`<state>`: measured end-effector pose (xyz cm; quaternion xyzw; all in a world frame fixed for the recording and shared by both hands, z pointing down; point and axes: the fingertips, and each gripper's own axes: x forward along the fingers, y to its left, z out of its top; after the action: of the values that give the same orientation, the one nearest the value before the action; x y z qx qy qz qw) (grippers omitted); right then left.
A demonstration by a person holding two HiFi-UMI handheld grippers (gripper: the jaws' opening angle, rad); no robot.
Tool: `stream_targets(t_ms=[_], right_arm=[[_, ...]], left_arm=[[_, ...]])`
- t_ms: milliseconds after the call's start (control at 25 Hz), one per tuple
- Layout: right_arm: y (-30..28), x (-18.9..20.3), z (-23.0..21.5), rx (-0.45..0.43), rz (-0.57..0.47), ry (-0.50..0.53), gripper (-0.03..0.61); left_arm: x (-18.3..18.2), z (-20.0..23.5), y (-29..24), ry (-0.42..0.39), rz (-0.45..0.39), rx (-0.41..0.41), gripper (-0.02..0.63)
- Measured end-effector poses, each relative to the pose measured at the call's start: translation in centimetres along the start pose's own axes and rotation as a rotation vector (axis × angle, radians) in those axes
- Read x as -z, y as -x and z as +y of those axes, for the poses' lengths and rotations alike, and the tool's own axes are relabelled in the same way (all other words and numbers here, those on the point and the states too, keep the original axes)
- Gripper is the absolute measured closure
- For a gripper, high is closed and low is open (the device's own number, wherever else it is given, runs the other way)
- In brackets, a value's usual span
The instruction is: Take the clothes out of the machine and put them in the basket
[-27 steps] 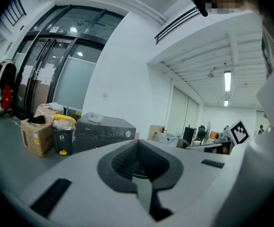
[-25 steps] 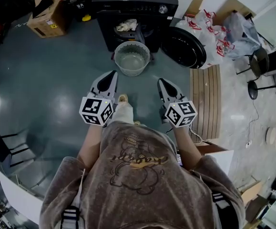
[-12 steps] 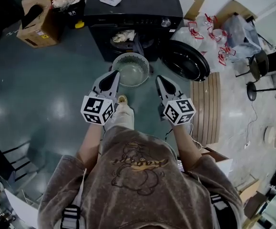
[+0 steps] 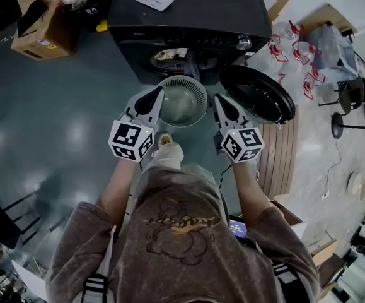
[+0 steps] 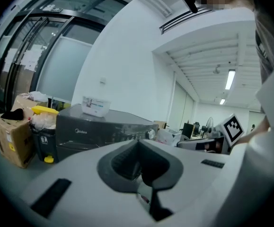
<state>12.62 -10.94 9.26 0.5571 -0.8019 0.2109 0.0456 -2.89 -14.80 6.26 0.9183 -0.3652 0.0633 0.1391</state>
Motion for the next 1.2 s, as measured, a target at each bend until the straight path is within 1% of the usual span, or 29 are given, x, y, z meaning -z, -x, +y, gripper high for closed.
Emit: stream_targets(t_ms=[160,280,440,680,920,1080,1200], right_arm=[[-4.2,3.0,-2.6,0.017,0.005,0.001,0.581],[-6.6,5.7,-4.9,0.012,0.004,0.006,0.581],[-9.4,10.3,-7.9,-0.002,0.001,0.011,0.581],[-13.9,18.1,-12.3,-0.026,-0.02,0.016,0.581],[-17.0,25.0,-15.5,-0.04,-0.02,0.04,0.581],[-17.7,28.4,-16.8,-0.043,-0.024,0.056,0.581],[-17.7,30.0,-17.8,-0.043,-0.047,0.063,0.581]], left_arm=[[3.6,3.1,-3.3,0.0,-0.004,0.013,0.609],[6.8,4.6,-5.6,0.015,-0.018,0.007,0.609],[11.9,6.3,-8.4,0.027,-0.035,-0.006,0.609],[20.0,8.7,-12.2,-0.008,-0.069,-0.015,0.609],[27.3,9.4,-14.7,-0.018,-0.081,-0.002,0.609],[30.8,9.7,-15.6,-0.032,-0.103,-0.01,0.609],[32.7,9.5,-16.3,-0.053,-0.126,-0.007,0.609]])
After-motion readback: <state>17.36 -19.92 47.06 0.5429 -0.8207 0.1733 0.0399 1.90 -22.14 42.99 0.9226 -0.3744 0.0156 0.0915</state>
